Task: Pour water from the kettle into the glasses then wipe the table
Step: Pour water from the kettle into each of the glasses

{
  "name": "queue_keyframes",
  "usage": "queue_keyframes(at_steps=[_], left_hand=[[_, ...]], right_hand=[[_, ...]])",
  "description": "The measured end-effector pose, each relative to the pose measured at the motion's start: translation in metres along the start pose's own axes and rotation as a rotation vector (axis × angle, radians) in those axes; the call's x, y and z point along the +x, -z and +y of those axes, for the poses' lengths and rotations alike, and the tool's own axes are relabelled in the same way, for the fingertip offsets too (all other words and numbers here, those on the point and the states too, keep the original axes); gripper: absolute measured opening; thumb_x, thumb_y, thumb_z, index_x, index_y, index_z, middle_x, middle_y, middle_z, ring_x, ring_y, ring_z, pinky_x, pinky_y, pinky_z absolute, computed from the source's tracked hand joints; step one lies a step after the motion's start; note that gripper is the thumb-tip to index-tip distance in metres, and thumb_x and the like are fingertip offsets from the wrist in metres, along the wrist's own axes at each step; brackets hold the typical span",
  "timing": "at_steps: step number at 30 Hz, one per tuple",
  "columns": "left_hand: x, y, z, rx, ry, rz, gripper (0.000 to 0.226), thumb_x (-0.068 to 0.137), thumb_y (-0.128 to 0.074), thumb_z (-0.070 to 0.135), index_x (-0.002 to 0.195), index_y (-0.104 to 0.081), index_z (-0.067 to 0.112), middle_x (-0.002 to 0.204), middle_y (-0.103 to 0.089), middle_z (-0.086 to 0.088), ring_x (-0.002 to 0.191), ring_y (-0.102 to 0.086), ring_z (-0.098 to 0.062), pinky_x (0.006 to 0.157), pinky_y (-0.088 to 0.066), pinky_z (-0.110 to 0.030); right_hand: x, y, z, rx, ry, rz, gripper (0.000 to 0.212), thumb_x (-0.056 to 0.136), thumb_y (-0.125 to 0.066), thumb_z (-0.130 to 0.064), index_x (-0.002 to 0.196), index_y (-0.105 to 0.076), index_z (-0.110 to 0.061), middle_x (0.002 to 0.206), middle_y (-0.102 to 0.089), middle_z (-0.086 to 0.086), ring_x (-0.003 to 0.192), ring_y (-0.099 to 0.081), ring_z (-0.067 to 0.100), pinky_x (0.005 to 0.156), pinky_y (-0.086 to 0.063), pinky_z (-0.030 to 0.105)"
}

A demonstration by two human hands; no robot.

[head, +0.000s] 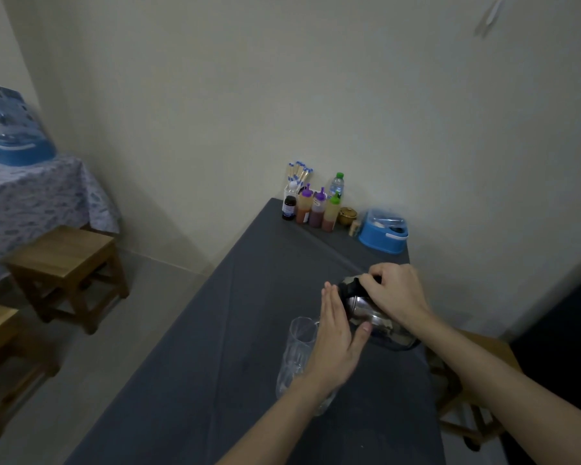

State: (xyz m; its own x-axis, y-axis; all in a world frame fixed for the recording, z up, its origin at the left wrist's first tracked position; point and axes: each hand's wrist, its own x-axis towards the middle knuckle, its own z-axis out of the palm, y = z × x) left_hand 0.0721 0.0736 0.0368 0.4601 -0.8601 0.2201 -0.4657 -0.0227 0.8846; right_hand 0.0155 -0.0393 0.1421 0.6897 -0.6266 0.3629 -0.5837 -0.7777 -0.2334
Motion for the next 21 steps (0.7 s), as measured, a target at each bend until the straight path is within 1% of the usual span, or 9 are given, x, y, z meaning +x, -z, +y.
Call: queue_keyframes(at_steps=[4,8,10,13,17,18,21], left_hand=[[0.0,0.0012,-0.0001,0.011,-0.012,0.009,0.093,0.085,-0.022,0.071,0.144,0.026,0.017,0.156,0.029,0.003,0.143,0.027,-0.007,0.117,0.008,-0.024],[-0.0013,0.0016,-0.0006,0.003,-0.015,0.009,0.094,0.084,-0.02,0.075,0.143,0.027,0.019,0.156,0.029,0.003,0.143,0.026,-0.007,0.119,0.006,-0.028],[-0.0015,0.0015,-0.001,0.0,-0.015,0.008,0.095,0.084,-0.02,0.075,0.143,0.027,0.018,0.156,0.03,0.004,0.143,0.027,-0.007,0.12,0.006,-0.029],[-0.0022,0.0014,-0.0009,0.0,-0.016,0.005,0.096,0.083,-0.02,0.075,0.144,0.026,0.018,0.156,0.03,0.004,0.142,0.027,-0.007,0.12,0.006,-0.029],[-0.0019,0.001,-0.0019,0.006,-0.012,-0.004,0.098,0.082,-0.019,0.076,0.146,0.024,0.016,0.155,0.03,0.004,0.143,0.026,-0.008,0.119,0.006,-0.028],[-0.0019,0.0007,-0.0021,0.008,-0.016,-0.002,0.098,0.082,-0.019,0.077,0.145,0.025,0.017,0.155,0.03,0.004,0.143,0.026,-0.008,0.119,0.006,-0.028],[-0.0021,0.0001,-0.0034,0.011,-0.019,0.003,0.095,0.08,-0.016,0.08,0.14,0.028,0.021,0.154,0.03,0.004,0.143,0.026,-0.008,0.119,0.006,-0.028]], right_hand=[[-0.0005,0.0003,-0.0028,0.003,0.02,0.008,0.038,0.087,-0.055,-0.029,0.051,-0.06,-0.016,0.045,-0.054,-0.001,0.047,-0.053,0.014,0.052,-0.028,0.022],[-0.0021,0.0007,-0.0047,0.002,0.031,0.011,0.037,0.087,-0.056,-0.028,0.054,-0.063,-0.014,0.047,-0.058,0.001,0.049,-0.055,0.014,0.058,-0.03,0.023],[-0.0019,0.0005,-0.0035,-0.001,0.036,0.019,0.037,0.087,-0.056,-0.029,0.053,-0.063,-0.014,0.046,-0.058,0.0,0.048,-0.055,0.015,0.058,-0.03,0.024],[-0.002,0.0006,-0.0022,0.003,0.04,0.016,0.037,0.087,-0.055,-0.03,0.054,-0.063,-0.015,0.047,-0.058,0.0,0.049,-0.056,0.014,0.063,-0.034,0.025],[-0.0052,0.0009,-0.0037,0.009,0.016,0.014,0.037,0.087,-0.055,-0.029,0.053,-0.062,-0.016,0.047,-0.058,0.0,0.05,-0.057,0.015,0.064,-0.037,0.027],[-0.006,0.0016,-0.0036,0.008,0.002,0.012,0.038,0.086,-0.054,-0.03,0.052,-0.06,-0.015,0.047,-0.057,0.0,0.05,-0.056,0.016,0.064,-0.037,0.028],[-0.0083,0.0021,-0.0037,-0.007,-0.022,0.032,0.038,0.082,-0.051,-0.033,0.047,-0.051,-0.016,0.044,-0.05,-0.001,0.049,-0.052,0.02,0.062,-0.029,0.027]])
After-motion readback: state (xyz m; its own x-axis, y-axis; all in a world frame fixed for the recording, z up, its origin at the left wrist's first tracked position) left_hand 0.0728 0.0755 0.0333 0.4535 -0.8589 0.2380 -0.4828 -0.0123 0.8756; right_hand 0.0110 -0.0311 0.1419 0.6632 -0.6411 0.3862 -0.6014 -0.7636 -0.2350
